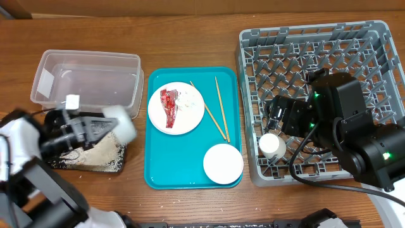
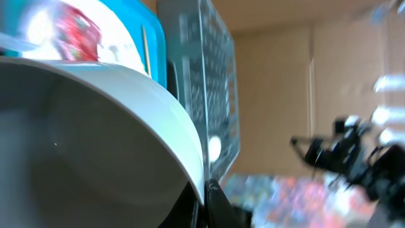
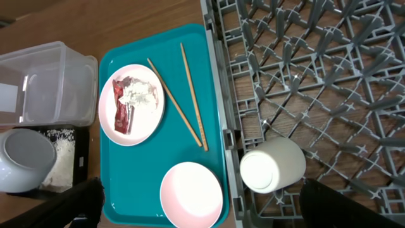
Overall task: Sort waste into correct bins and load items into the dishwasher
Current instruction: 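Set the empty bowl back on the teal tray with the left gripper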
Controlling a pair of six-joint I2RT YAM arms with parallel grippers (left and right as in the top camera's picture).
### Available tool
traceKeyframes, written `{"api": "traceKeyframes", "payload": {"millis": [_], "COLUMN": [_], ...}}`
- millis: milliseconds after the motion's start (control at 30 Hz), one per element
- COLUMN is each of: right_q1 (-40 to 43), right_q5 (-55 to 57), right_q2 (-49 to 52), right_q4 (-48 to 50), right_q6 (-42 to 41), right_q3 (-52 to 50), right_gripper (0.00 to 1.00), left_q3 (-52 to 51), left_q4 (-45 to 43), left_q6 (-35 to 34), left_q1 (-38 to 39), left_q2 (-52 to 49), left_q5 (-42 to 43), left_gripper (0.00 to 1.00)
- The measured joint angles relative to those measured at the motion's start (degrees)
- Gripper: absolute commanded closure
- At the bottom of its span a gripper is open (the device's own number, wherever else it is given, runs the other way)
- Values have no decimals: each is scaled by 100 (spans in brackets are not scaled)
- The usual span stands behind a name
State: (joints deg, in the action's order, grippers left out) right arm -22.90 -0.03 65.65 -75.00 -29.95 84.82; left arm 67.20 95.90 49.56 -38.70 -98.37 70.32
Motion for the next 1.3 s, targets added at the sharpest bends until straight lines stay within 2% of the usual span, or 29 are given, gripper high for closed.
{"api": "traceKeyframes", "payload": {"millis": [100, 233, 333, 567, 700, 833, 867, 900, 967, 1100, 1200, 1300], "right_q1": [0, 0, 0, 0, 0, -2, 0, 0, -2, 0, -2, 0], "right_q5": [0, 0, 2, 0, 0, 2, 0, 2, -2, -2, 0, 0], "right_q2": [0, 0, 0, 0, 0, 0, 0, 0, 0, 0, 0, 0], "right_q4": [59, 98, 101, 103, 103, 101, 103, 101, 90, 85, 83, 83], "right_q6": [-4, -2, -2, -4, -2, 0, 0, -4, -4, -4, -4, -4], "right_q3": [0, 0, 0, 0, 0, 0, 0, 0, 0, 0, 0, 0], "right_gripper": [0, 0, 0, 0, 0, 0, 0, 0, 0, 0, 0, 0], "left_q3": [0, 0, 0, -151, -514, -752, -758, -758, -699, -291, 59, 149], "left_q4": [-647, -1902, -2518, -3182, -3661, -3915, -3910, -3875, -3611, -3204, -3228, -3353], "left_q6": [-623, -2271, -3707, -6247, -7202, -7820, -7903, -7980, -8109, -8251, -8244, -8238], "left_q1": [841, 2352, 3659, 6063, 6913, 7274, 7298, 7311, 7311, 7313, 7313, 7311], "left_q2": [522, 944, 975, 970, 944, 837, 815, 809, 809, 815, 876, 946], "left_q5": [-348, -1421, -2719, -5313, -6157, -6631, -6677, -6730, -6817, -6926, -6977, -7138], "left_gripper": [96, 96, 96, 96, 96, 80, 62, 51, 39, 28, 17, 15]}}
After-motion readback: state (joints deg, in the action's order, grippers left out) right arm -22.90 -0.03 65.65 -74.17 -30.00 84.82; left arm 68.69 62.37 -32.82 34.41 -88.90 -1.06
